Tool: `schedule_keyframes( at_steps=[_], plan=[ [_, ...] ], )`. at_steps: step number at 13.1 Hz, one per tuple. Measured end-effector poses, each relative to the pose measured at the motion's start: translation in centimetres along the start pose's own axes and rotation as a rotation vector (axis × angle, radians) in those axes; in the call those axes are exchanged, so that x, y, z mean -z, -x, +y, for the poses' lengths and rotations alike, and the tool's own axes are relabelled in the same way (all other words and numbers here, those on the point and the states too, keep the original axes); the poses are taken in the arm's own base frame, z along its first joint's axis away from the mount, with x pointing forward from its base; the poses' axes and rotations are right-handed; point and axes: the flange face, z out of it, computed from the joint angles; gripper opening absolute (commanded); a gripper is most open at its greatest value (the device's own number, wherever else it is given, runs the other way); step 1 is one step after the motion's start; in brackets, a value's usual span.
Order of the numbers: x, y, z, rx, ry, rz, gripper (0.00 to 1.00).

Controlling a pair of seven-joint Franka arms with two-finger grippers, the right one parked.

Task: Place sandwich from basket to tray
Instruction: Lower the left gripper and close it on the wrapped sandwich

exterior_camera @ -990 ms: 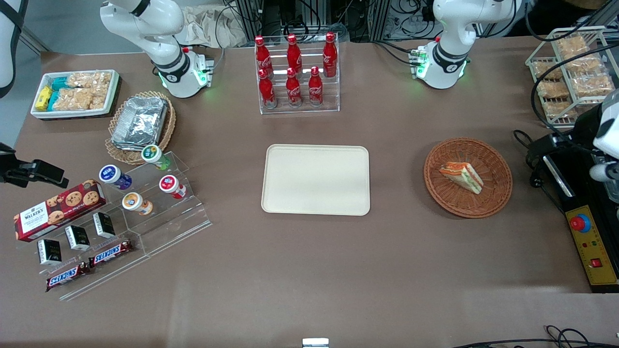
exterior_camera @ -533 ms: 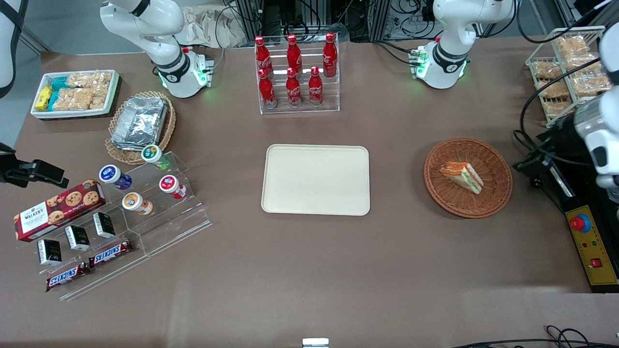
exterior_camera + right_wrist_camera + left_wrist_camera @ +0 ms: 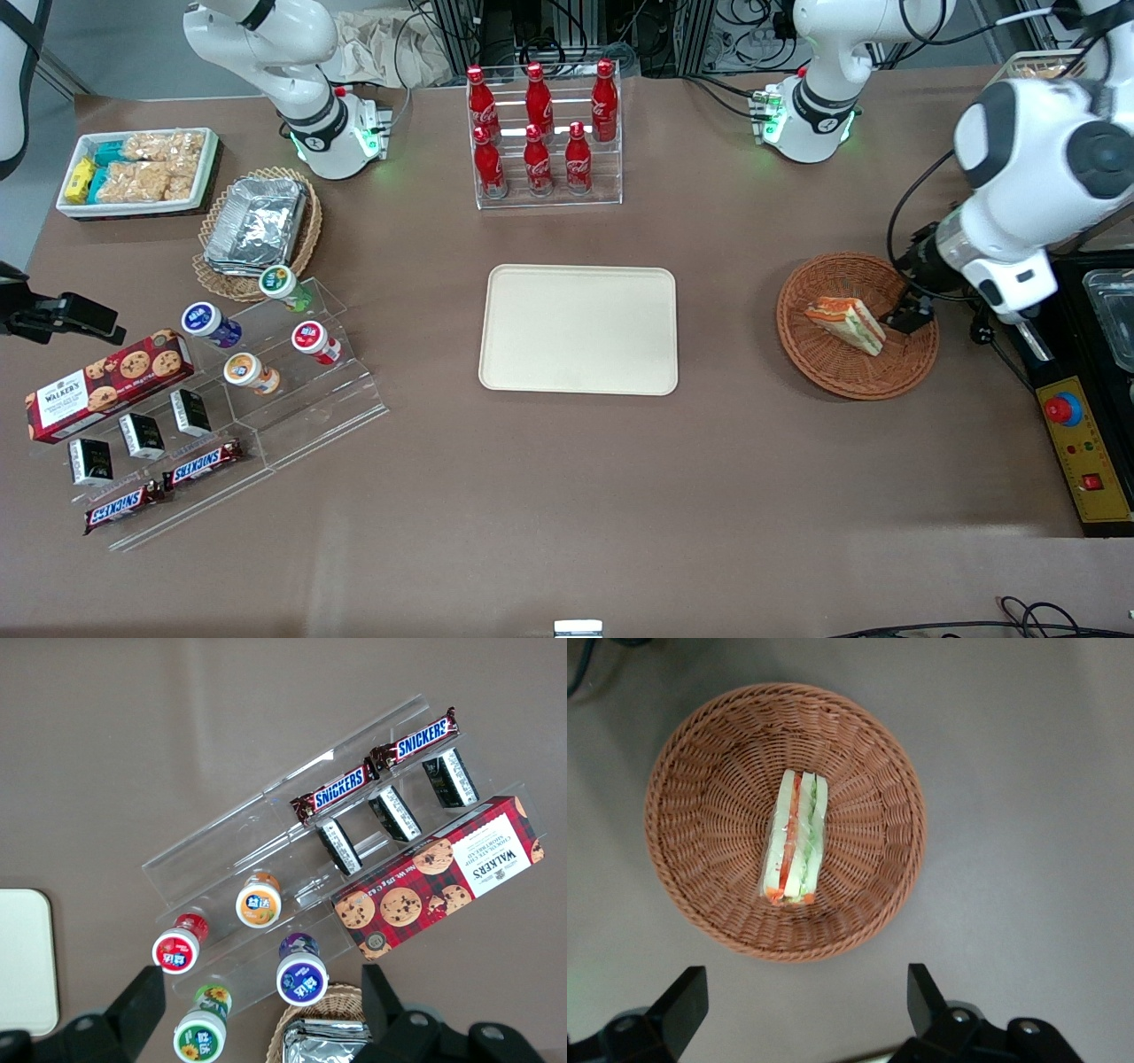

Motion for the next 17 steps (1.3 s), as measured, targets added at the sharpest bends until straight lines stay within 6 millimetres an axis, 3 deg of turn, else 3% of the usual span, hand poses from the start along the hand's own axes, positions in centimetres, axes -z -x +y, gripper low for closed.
schedule_keyframes(
  at_steps=[5, 10, 15, 16, 17],
  plan=[
    [-5.5, 0.1, -1.3, 0.031, 0.051, 0.018, 1.00],
    [-11.9, 0.6, -4.2, 0.041, 0.050, 0.022, 1.00],
    [-15.8, 0.7, -5.7, -0.022, 0.021, 0.066, 0.99],
    [-16.7, 0.7, -5.8, -0.027, 0.017, 0.066, 0.75],
    [-17.4, 0.7, -5.8, -0.030, 0.016, 0.066, 0.22]
  ],
)
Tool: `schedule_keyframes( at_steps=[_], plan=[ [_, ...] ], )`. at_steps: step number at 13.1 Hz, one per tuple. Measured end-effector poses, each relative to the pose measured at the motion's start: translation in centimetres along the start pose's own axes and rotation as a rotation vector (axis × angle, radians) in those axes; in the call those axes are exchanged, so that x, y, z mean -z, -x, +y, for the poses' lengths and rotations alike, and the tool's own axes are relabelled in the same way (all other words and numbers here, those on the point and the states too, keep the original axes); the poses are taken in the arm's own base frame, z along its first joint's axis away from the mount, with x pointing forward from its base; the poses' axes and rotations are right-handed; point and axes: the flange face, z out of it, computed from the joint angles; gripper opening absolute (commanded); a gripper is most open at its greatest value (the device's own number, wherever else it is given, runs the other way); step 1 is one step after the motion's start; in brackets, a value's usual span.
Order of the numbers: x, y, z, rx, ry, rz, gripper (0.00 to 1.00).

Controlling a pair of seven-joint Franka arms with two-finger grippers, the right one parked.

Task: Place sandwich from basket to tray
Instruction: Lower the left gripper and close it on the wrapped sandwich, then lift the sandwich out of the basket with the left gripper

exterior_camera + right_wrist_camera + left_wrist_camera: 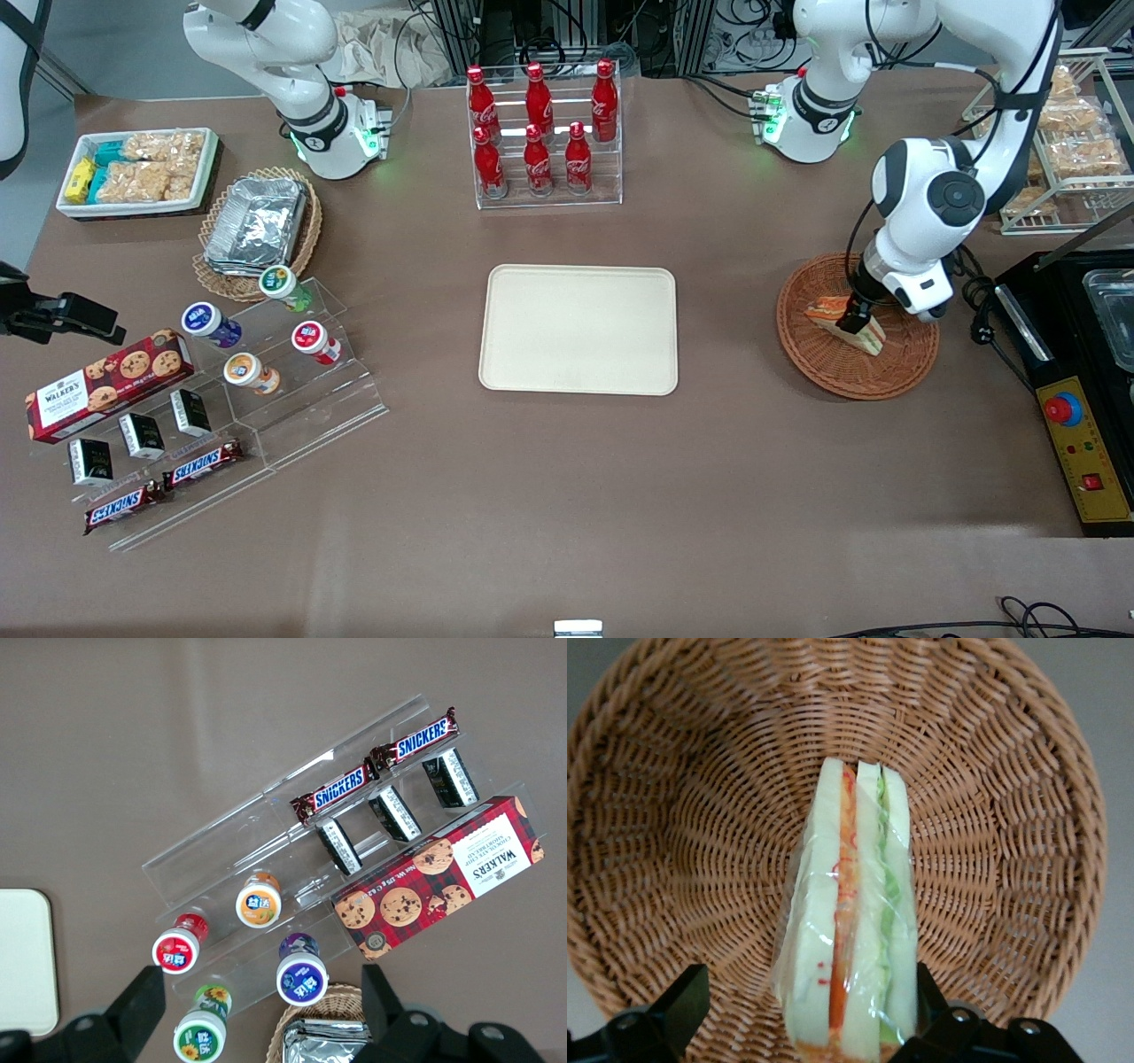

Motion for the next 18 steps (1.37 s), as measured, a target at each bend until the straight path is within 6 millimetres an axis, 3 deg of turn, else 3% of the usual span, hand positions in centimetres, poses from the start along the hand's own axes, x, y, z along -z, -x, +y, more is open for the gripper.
schedule_keyframes(
  at_steps=[1, 6, 9, 12, 16, 18],
  plan=[
    [-0.5, 0.0, 0.0, -0.001, 0.001, -0.001, 0.00],
    [-0.5, -0.1, 0.6, -0.011, 0.016, 0.008, 0.00],
    [1.2, -0.4, 1.3, -0.062, -0.002, 0.013, 0.00],
    [7.4, -1.2, 3.2, -0.178, -0.065, 0.008, 0.00],
    [20.2, -0.4, 6.6, -0.351, -0.135, -0.002, 0.00],
    [25.4, 0.9, 7.7, -0.456, -0.135, -0.016, 0.00]
  ],
)
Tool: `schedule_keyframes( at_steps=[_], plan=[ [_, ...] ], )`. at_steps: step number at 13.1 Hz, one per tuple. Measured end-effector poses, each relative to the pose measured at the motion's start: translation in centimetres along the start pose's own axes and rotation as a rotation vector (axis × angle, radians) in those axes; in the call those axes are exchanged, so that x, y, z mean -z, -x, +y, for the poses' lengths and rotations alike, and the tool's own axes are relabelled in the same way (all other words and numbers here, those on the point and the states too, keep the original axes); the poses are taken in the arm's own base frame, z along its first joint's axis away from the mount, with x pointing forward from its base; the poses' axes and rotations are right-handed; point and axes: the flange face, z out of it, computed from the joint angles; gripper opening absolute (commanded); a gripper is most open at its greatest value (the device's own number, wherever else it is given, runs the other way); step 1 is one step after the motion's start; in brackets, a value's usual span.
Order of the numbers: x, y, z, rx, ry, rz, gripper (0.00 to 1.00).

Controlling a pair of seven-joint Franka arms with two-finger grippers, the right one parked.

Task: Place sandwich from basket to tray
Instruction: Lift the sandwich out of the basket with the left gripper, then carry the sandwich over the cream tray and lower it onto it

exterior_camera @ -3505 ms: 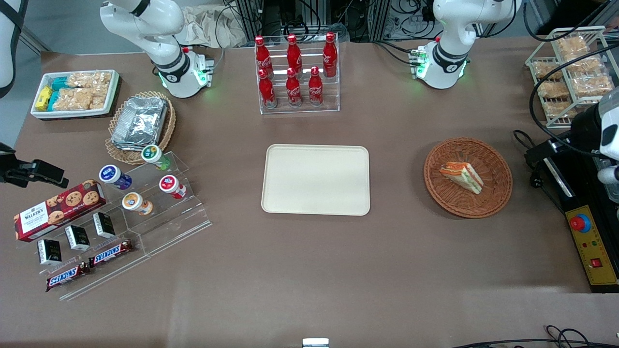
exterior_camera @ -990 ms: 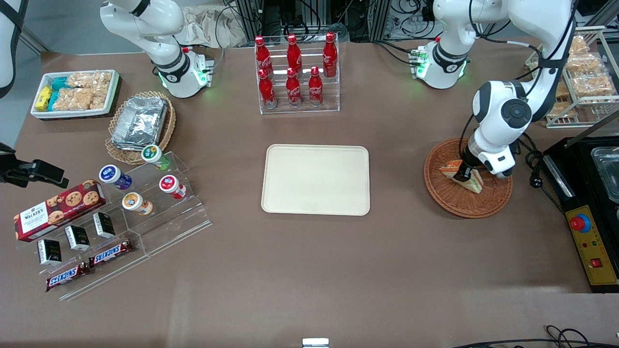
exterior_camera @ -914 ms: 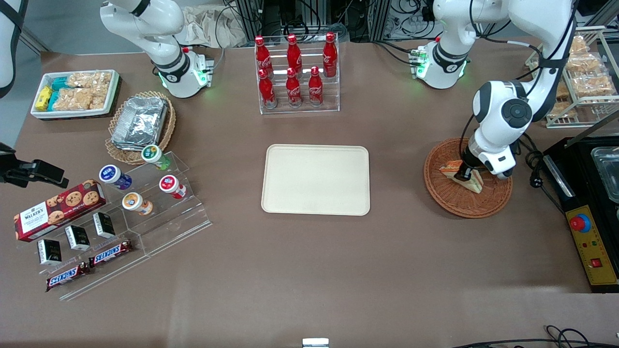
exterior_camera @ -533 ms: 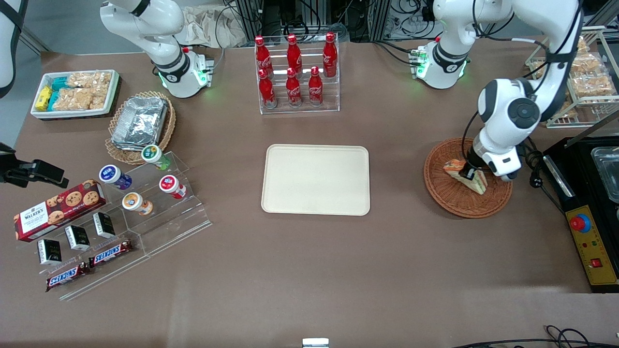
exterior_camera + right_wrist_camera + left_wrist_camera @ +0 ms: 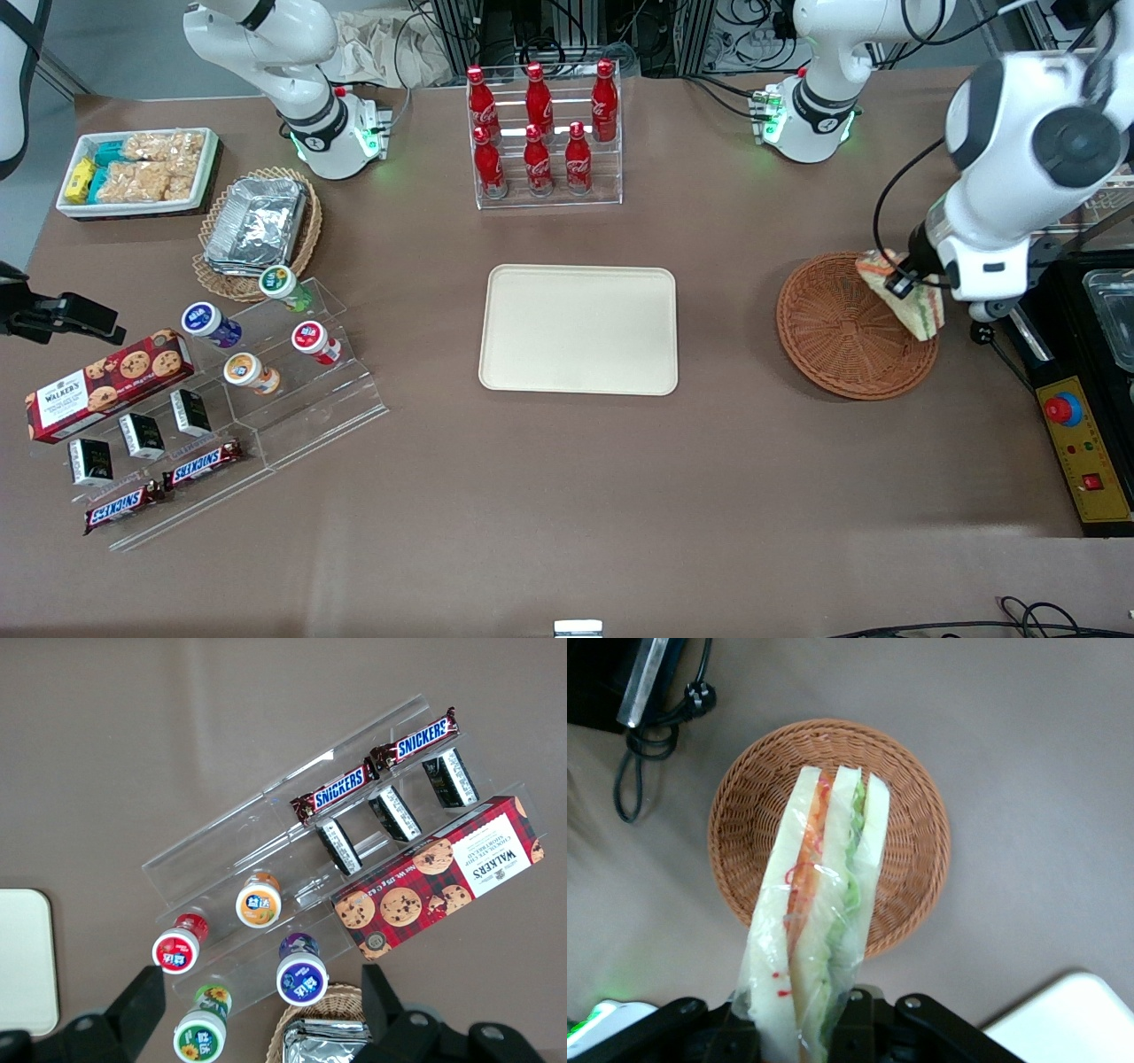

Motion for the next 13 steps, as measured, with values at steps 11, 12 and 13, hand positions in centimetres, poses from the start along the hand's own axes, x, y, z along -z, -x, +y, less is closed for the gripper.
schedule_keyframes(
  at_steps=[11, 12, 13],
  plan=[
    [4.1, 15.9, 10.5, -0.618, 0.087, 0.031, 0.00],
    [2.7, 16.8, 12.1, -0.627, 0.102, 0.030, 0.00],
    [0.7, 17.8, 13.8, -0.622, 0.119, 0.033, 0.00]
  ],
)
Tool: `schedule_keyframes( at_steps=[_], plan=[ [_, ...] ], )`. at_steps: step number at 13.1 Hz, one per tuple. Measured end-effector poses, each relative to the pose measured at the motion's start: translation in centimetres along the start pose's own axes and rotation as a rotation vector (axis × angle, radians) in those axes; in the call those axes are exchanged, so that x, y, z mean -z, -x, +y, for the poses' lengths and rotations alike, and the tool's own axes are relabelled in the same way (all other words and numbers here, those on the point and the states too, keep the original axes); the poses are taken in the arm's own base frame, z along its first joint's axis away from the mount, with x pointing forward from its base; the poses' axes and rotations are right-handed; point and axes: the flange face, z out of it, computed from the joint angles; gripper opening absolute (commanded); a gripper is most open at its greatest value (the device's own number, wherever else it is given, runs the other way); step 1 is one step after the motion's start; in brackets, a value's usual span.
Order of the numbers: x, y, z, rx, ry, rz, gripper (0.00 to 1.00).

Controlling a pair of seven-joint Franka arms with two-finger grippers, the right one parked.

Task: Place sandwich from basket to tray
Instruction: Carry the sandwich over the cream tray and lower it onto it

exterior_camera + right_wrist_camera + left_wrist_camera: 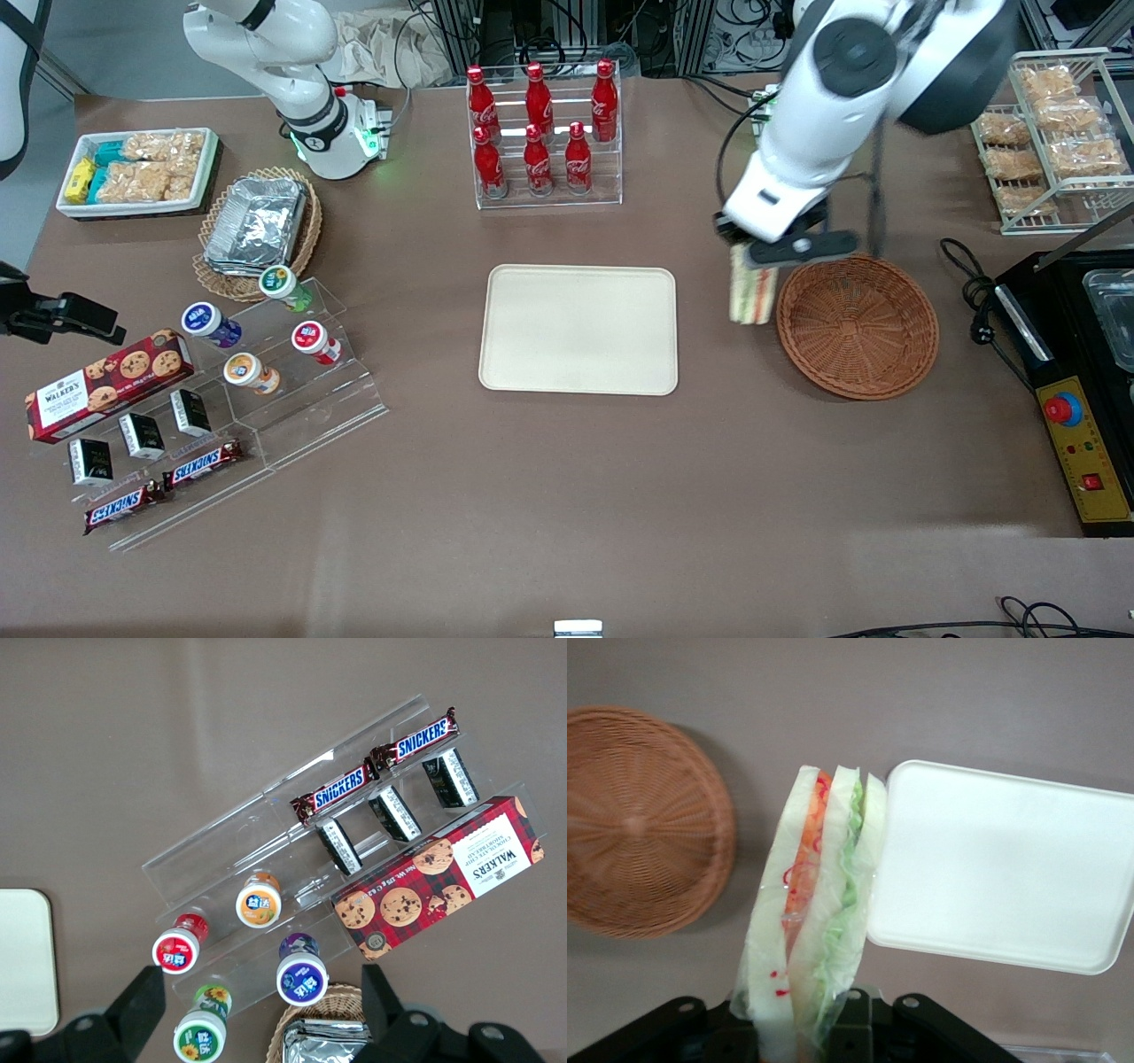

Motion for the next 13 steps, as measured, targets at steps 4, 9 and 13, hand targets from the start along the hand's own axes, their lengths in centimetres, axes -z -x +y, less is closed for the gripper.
schedule_keyframes(
  at_steps=[4, 9, 13],
  plan=[
    [-8.9, 1.1, 5.6, -0.043, -0.017, 0.017, 0.00],
    [-18.8, 4.0, 10.8, -0.098, -0.095, 0.033, 0.00],
    [-24.3, 6.3, 10.7, -0.156, -0.079, 0.025, 0.00]
  ],
)
